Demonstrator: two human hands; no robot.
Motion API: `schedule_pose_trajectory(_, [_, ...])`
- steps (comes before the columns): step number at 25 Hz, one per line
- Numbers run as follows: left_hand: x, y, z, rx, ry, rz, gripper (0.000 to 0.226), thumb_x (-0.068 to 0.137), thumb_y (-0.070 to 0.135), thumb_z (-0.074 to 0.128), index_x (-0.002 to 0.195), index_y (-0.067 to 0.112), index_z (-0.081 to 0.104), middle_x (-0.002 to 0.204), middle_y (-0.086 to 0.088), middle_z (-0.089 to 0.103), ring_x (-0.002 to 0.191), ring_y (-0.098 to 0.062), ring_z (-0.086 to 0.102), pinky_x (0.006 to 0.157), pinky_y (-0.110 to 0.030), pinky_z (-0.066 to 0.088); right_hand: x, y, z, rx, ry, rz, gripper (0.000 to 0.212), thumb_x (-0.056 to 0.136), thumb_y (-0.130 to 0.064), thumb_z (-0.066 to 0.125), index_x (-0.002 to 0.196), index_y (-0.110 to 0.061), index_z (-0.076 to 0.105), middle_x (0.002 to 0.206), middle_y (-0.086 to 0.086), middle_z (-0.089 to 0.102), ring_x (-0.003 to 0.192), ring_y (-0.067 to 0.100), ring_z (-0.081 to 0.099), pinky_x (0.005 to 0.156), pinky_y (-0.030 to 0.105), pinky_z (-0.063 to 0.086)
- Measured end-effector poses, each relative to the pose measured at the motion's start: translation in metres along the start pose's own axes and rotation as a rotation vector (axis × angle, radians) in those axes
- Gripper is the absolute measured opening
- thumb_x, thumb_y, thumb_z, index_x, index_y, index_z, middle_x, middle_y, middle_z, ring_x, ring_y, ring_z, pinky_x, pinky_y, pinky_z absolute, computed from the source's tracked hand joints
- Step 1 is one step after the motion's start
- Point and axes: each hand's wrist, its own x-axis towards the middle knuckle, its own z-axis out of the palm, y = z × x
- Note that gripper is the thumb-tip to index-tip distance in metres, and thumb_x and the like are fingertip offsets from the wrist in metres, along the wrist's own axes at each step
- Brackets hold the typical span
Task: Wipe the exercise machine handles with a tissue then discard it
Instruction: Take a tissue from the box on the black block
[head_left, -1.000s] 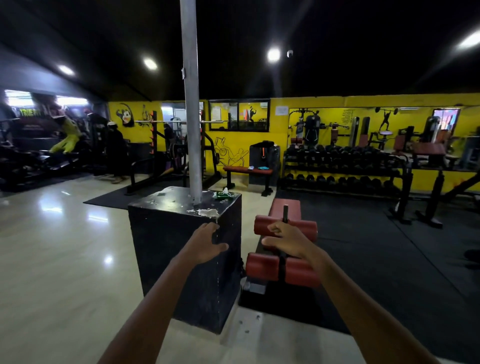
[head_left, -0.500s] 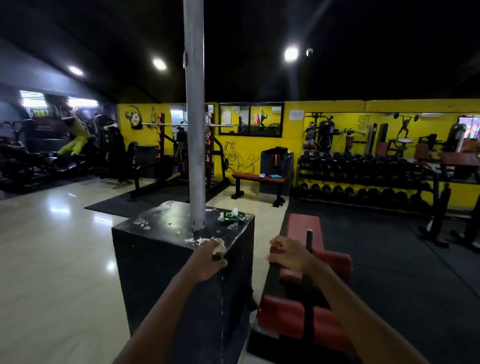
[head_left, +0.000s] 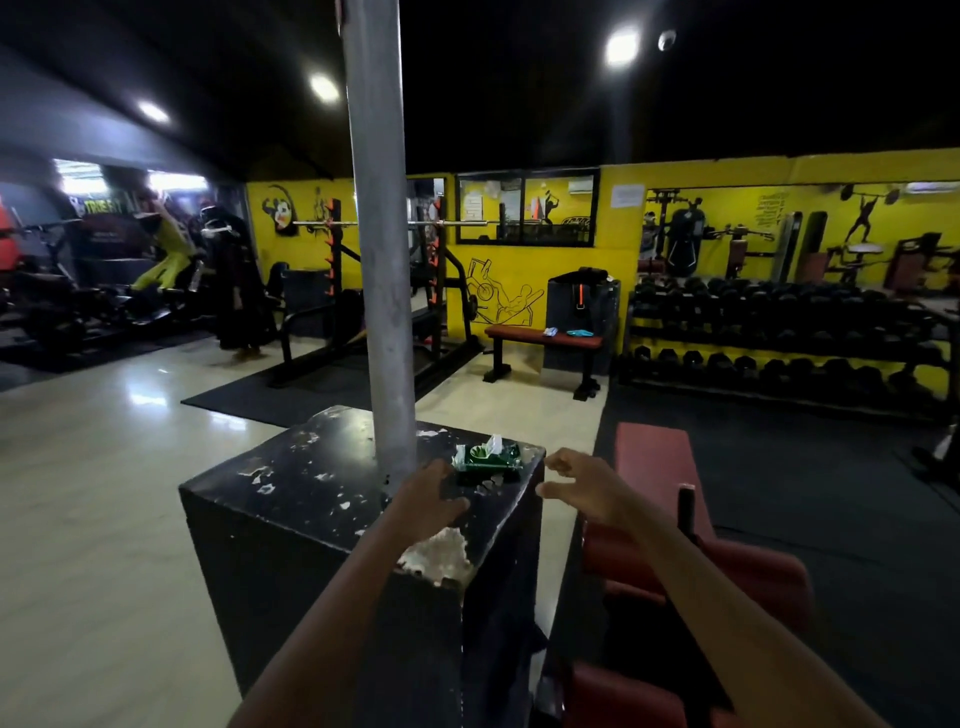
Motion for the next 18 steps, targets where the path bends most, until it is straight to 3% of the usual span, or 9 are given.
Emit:
schedule_pose_trajectory(2, [0.049, -0.011, 0.005, -0.004, 0.027, -0.017, 0.040, 0.085, 0.019, 0.067, 0.118, 0.004, 0.050, 0.116, -0.018, 0.059, 0.100, -0.031, 0.061, 0.090, -0.047, 0.051, 0.053, 0.016, -0.001, 0.012, -0.004, -0.013, 0.047, 0.086, -0.026, 0.067, 0.126, -0.010, 0.051, 0.132, 0.008, 0.054, 0.121, 0.020, 0.051, 0.088, 0.021, 0.038])
schedule_pose_trajectory(4, [0.098, -0.015, 0.009, 0.038, 0.073, -0.054, 0.048, 0.087, 0.018, 0.065, 0.129, 0.003, 0.048, 0.129, -0.013, 0.053, 0.116, -0.030, 0.053, 0.101, -0.035, 0.042, 0.108, 0.033, -0.006, 0.009, -0.015, -0.014, 0.047, 0.085, -0.027, 0.067, 0.126, -0.010, 0.051, 0.130, 0.008, 0.055, 0.121, 0.021, 0.051, 0.093, 0.024, 0.042])
schedule_pose_trajectory(6, [0.146, -0.023, 0.013, 0.071, 0.120, -0.062, 0.048, 0.087, 0.024, 0.065, 0.129, 0.006, 0.049, 0.127, -0.010, 0.053, 0.120, -0.027, 0.051, 0.097, -0.029, 0.038, 0.163, 0.048, -0.010, 0.013, -0.037, -0.031, 0.049, 0.085, -0.027, 0.067, 0.128, -0.009, 0.051, 0.132, 0.009, 0.053, 0.124, 0.021, 0.049, 0.095, 0.024, 0.040])
schedule_pose_trajectory(8, [0.186, -0.038, 0.026, 0.107, 0.102, -0.034, 0.047, 0.086, 0.032, 0.065, 0.125, 0.009, 0.052, 0.122, -0.005, 0.054, 0.116, -0.024, 0.053, 0.091, -0.027, 0.038, 0.208, 0.061, -0.008, -0.004, -0.051, -0.060, 0.048, 0.086, -0.026, 0.068, 0.127, -0.007, 0.051, 0.132, 0.010, 0.054, 0.124, 0.021, 0.049, 0.096, 0.026, 0.041])
schedule_pose_trajectory(11, [0.222, -0.064, 0.062, 0.080, 0.032, -0.061, 0.043, 0.084, 0.026, 0.069, 0.120, 0.007, 0.054, 0.119, -0.007, 0.054, 0.107, -0.020, 0.053, 0.082, -0.020, 0.036, 0.252, 0.081, 0.012, 0.007, -0.076, -0.062, 0.045, 0.085, -0.023, 0.069, 0.124, -0.007, 0.054, 0.127, 0.010, 0.058, 0.120, 0.020, 0.053, 0.094, 0.026, 0.044])
schedule_pose_trajectory(15, [0.254, -0.083, 0.100, 0.089, 0.084, -0.043, 0.032, 0.080, 0.030, 0.072, 0.096, 0.007, 0.058, 0.099, -0.007, 0.057, 0.092, -0.025, 0.057, 0.074, -0.028, 0.042, 0.281, 0.100, 0.037, -0.008, -0.133, -0.065, 0.040, 0.086, -0.022, 0.066, 0.122, -0.009, 0.056, 0.122, 0.009, 0.061, 0.110, 0.020, 0.059, 0.091, 0.028, 0.047])
schedule_pose_trajectory(18, [0.264, -0.088, 0.113, 0.142, 0.130, -0.016, 0.034, 0.082, 0.036, 0.069, 0.094, 0.007, 0.057, 0.097, -0.005, 0.057, 0.087, -0.022, 0.056, 0.070, -0.028, 0.041, 0.294, 0.108, 0.040, -0.014, -0.139, -0.040, 0.040, 0.085, -0.022, 0.066, 0.122, -0.009, 0.056, 0.124, 0.008, 0.060, 0.112, 0.019, 0.057, 0.092, 0.025, 0.046])
